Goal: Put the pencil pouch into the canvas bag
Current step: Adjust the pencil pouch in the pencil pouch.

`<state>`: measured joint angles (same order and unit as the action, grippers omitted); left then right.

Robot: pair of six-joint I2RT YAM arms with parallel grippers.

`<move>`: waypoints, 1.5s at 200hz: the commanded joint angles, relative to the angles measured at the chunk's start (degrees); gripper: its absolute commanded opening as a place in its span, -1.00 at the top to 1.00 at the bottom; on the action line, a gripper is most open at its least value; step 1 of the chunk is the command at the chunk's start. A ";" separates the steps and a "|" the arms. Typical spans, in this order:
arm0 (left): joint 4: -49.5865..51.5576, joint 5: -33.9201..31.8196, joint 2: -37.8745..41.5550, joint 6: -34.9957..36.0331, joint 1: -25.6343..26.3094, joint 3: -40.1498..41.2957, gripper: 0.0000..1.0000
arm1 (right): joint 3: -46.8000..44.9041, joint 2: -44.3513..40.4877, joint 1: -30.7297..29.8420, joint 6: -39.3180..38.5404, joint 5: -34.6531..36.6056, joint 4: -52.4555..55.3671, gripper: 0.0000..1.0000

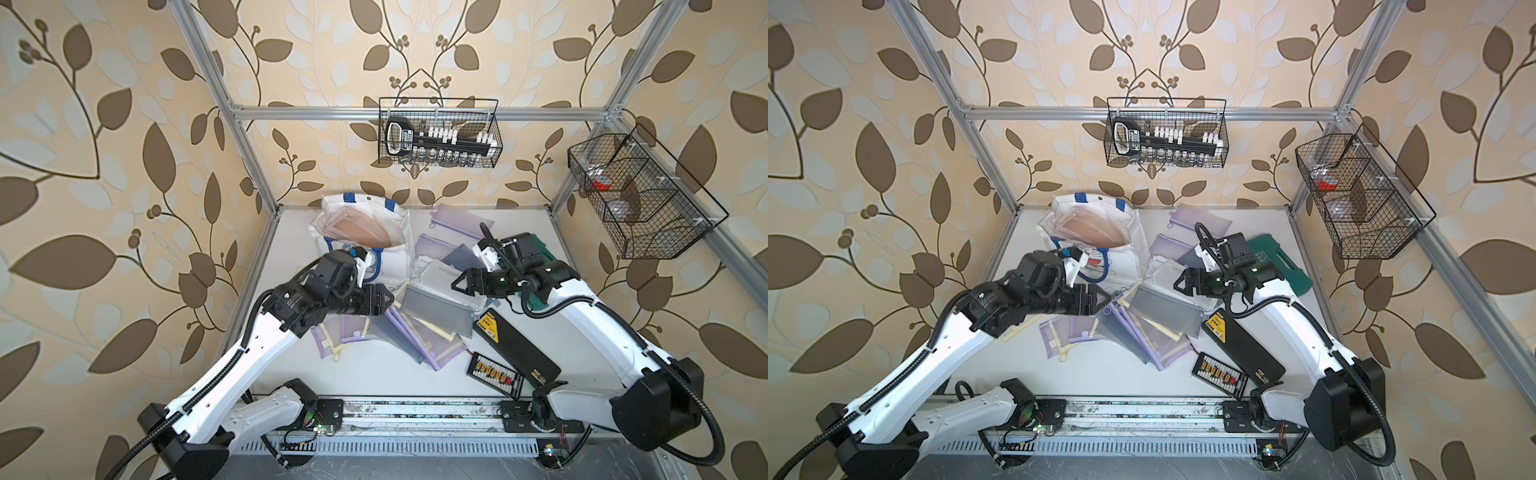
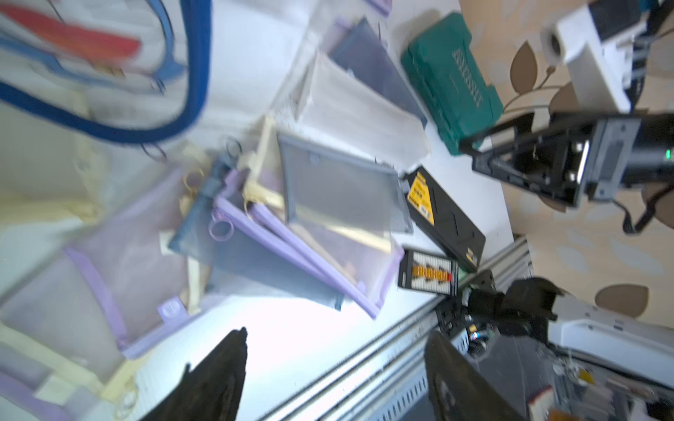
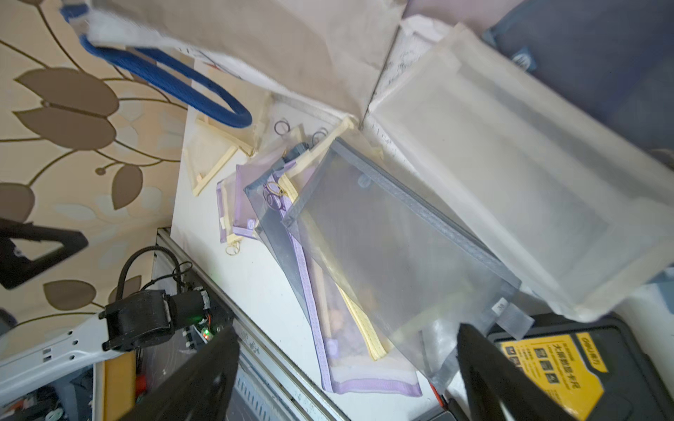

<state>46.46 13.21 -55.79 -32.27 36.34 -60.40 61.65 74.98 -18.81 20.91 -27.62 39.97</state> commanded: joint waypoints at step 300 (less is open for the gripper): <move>-37.84 -9.51 -21.96 -36.38 18.65 15.76 0.14 | -18.07 10.23 -2.70 0.97 -5.33 -19.07 -0.54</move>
<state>10.94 3.22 -78.52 -69.28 54.78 -44.86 45.17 88.55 -20.99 20.71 -33.08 20.34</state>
